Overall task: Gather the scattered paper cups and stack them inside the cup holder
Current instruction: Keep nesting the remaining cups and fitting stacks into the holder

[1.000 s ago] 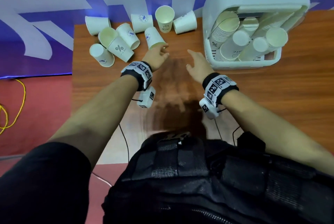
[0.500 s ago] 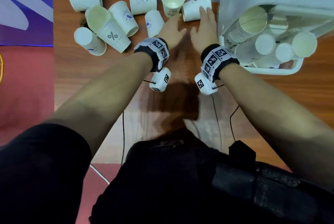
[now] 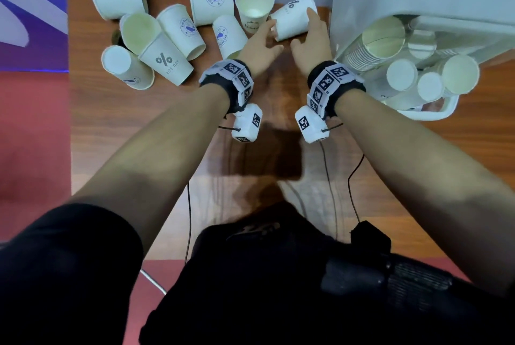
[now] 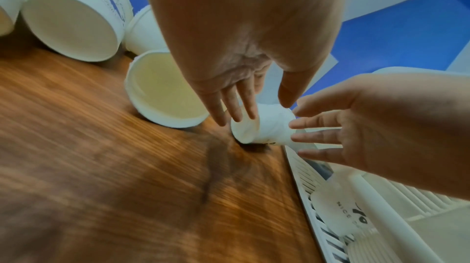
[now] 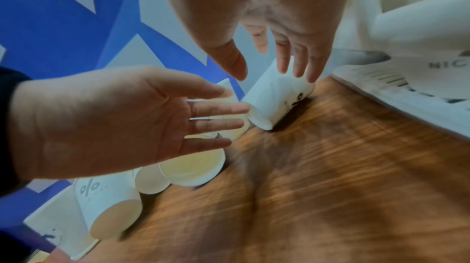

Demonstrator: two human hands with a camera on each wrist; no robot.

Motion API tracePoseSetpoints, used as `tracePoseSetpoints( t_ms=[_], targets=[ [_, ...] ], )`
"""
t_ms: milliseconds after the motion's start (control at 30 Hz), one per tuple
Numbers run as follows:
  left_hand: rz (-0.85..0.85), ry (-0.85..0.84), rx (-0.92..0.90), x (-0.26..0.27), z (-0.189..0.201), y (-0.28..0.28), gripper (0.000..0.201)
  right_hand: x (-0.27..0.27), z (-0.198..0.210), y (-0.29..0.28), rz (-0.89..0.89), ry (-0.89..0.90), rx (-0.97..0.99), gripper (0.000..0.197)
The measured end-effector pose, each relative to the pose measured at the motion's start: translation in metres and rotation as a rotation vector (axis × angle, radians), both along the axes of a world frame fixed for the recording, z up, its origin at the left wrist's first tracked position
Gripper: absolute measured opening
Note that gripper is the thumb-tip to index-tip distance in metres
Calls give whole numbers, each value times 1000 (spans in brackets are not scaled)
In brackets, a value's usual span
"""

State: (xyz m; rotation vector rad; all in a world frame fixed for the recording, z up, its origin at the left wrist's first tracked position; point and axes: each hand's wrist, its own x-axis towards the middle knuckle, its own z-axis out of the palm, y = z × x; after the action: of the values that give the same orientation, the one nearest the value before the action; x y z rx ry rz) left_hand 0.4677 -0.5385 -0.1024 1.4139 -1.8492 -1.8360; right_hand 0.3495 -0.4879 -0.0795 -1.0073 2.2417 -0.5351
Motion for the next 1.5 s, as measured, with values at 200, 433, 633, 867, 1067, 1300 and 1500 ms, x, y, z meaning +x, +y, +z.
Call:
tracePoseSetpoints(
  t_ms=[200,433,633,867,1067,1300,1500],
  targets=[
    [30,-80,-73,10,2,7,60,0,-4,6,-47,-7,-42,67],
    [45,-76,-59,1,-8,11,60,-13,-2,-7,11,41,0,72],
    [110,-17,-37,-9,-12,14,55,-15,-9,-18,-1,64,4,60],
    [258,61,-17,6,-5,23,48,1,-4,8,-33,-79,-98,67],
    [307,44,-103,29,25,36,52,20,10,36,-13,-169,-227,71],
    [365,120,-155,48,65,64,49,40,71,89,2,-178,-352,59],
    [305,186,-122,50,82,89,53,46,92,132,-8,-99,-579,44]
  ],
)
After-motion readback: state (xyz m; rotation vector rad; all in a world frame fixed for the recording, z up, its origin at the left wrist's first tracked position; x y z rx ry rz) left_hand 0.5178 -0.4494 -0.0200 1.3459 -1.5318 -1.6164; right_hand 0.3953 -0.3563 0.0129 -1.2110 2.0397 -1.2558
